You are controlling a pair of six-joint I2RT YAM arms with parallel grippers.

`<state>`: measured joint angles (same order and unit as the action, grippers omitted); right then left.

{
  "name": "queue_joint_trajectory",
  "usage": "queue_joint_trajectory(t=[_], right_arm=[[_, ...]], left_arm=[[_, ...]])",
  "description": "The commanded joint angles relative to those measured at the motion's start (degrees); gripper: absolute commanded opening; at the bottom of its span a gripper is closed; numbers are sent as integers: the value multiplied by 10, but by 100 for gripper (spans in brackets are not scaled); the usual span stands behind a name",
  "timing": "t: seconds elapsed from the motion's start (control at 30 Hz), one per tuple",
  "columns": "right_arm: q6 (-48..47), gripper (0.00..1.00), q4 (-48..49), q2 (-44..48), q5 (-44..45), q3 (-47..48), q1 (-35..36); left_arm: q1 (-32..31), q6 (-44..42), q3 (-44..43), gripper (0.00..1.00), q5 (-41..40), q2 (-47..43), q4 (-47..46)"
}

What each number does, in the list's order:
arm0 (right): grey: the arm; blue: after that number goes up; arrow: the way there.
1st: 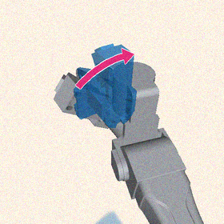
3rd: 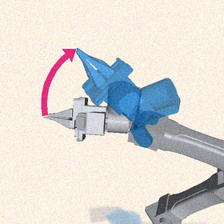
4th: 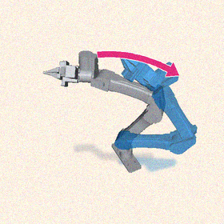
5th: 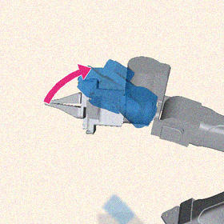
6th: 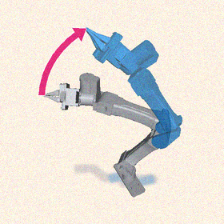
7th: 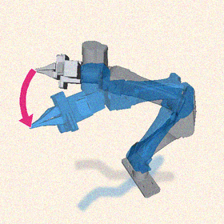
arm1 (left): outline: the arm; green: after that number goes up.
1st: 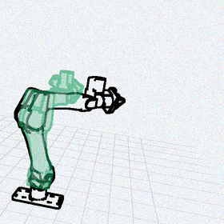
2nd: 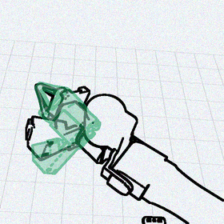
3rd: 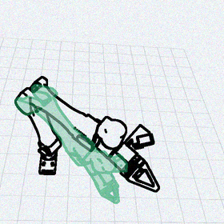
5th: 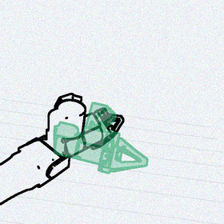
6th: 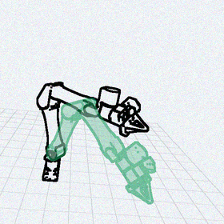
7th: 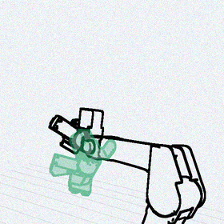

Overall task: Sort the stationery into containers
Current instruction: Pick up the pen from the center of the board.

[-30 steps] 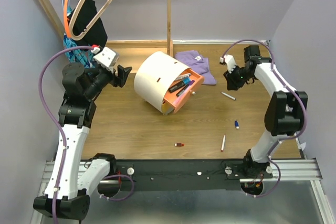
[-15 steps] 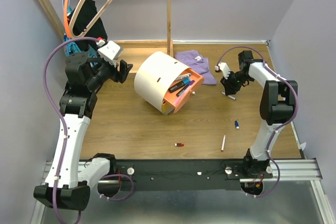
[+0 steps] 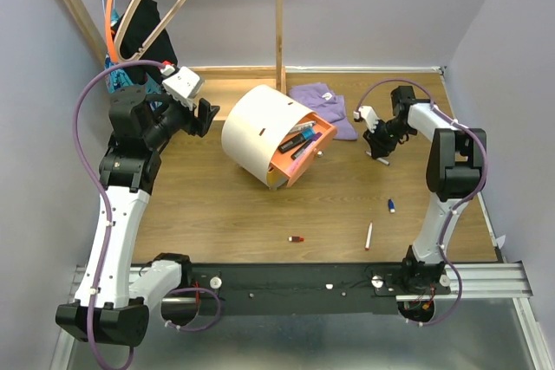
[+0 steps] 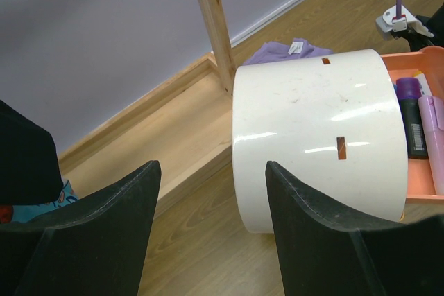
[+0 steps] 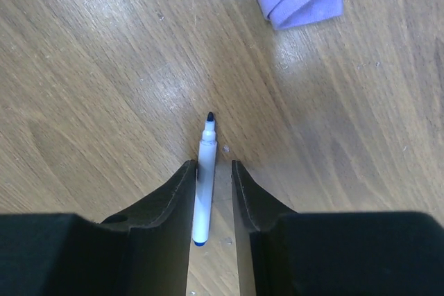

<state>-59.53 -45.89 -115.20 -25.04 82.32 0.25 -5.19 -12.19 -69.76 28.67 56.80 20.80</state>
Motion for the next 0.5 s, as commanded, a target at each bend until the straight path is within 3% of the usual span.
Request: queue_joint_trajectory(t=[0.0,0.33,0.47], right_arm=[[-22,32,-7,-21,15,-7,11],[22,5,-32,-39,-16,-23,12],[63,1,-25,-12,-33,-17,7]], left_arm=[[4,2,-1,71,-9,-2,-4],[4,5,8,71,-6,-6,-5],[4,8,5,71,8,-9,-5]])
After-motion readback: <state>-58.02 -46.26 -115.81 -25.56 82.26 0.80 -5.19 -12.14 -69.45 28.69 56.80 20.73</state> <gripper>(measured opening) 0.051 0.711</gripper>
